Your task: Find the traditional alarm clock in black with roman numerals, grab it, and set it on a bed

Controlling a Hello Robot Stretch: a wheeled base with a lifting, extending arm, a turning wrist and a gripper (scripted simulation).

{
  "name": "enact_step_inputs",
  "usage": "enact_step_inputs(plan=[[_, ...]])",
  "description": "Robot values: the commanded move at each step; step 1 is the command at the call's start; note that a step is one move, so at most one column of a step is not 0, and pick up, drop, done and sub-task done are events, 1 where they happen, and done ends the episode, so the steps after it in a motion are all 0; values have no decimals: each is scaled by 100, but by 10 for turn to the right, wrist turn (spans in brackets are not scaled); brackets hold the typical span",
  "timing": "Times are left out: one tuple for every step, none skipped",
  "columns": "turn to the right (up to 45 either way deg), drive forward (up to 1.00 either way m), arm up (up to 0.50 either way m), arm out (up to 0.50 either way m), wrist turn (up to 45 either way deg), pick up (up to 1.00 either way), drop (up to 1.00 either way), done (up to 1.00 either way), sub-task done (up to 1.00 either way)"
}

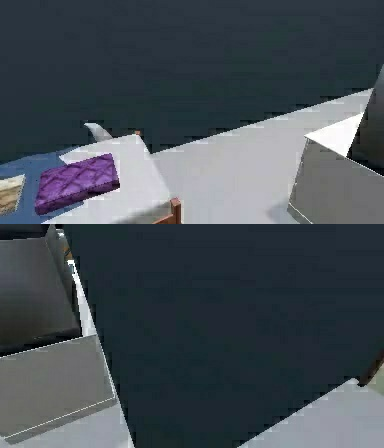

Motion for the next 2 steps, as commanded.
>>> enact_step_inputs(plan=[[0, 55, 0, 0, 0, 0, 0, 0, 0], [450, 0, 0, 0, 0, 0, 0, 0, 0]])
